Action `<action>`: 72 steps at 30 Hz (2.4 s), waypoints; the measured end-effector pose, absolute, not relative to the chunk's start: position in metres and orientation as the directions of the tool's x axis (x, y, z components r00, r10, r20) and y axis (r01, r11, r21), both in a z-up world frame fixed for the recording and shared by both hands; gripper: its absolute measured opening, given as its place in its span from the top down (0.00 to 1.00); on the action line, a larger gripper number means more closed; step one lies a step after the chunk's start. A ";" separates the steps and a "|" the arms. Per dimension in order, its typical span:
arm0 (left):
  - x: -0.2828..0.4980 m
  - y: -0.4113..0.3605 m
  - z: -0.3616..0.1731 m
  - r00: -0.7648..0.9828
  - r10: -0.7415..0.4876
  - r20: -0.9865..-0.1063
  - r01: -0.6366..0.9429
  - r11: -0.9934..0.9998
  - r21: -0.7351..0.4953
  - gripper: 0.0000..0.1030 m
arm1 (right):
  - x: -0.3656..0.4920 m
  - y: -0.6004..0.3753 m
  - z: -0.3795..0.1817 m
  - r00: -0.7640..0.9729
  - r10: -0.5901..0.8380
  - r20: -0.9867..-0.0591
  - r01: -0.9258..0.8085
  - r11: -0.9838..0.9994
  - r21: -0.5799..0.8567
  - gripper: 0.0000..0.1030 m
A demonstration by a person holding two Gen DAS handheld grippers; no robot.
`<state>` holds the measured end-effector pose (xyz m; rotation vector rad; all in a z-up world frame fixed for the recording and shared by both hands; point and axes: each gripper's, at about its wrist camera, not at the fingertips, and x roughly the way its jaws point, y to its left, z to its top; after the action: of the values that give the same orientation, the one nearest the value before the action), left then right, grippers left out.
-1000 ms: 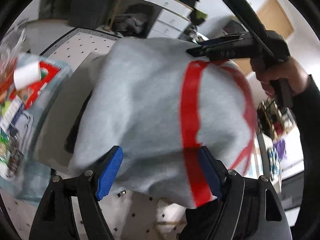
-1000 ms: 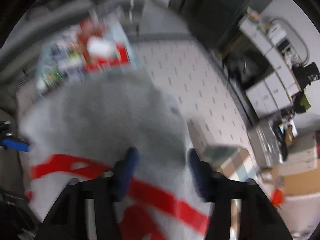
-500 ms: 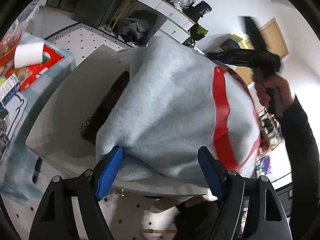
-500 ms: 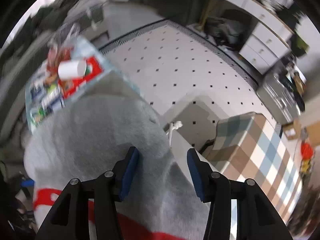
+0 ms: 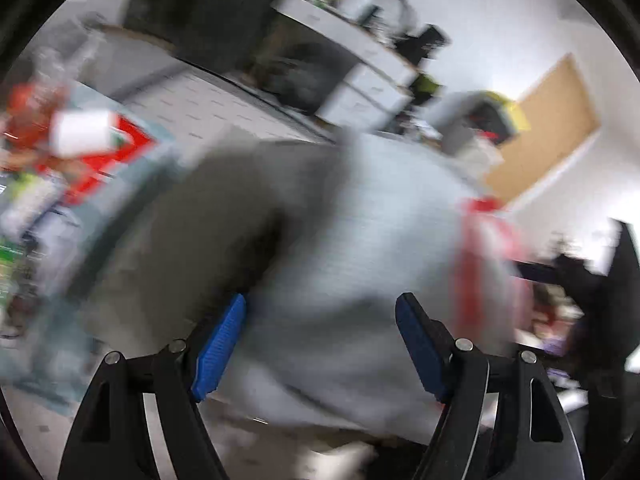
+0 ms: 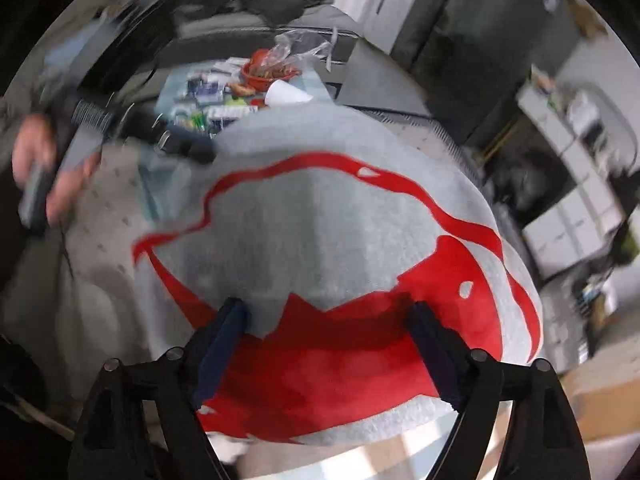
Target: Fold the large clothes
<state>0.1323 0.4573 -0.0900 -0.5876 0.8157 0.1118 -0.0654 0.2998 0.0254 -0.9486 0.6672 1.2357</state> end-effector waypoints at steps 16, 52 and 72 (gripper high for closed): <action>0.088 0.445 -0.024 0.792 -0.179 -0.583 -0.204 0.823 -0.530 0.27 | -0.031 0.289 0.062 -0.027 0.567 -0.823 -0.986 0.122 0.116 0.06; -0.033 0.232 0.028 0.903 0.209 -0.374 -0.268 0.957 -0.113 0.02 | -0.121 0.054 0.073 0.336 0.905 -0.260 -0.826 0.416 0.380 0.00; -0.089 0.152 0.019 0.921 0.249 -0.299 -0.280 0.958 -0.066 0.02 | -0.291 -0.052 0.063 0.621 0.776 -0.108 -0.767 0.630 0.118 0.00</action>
<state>-0.0892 0.1515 0.0187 -0.1080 0.2932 0.2725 -0.2906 -0.0520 0.0627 0.0622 0.1540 0.8878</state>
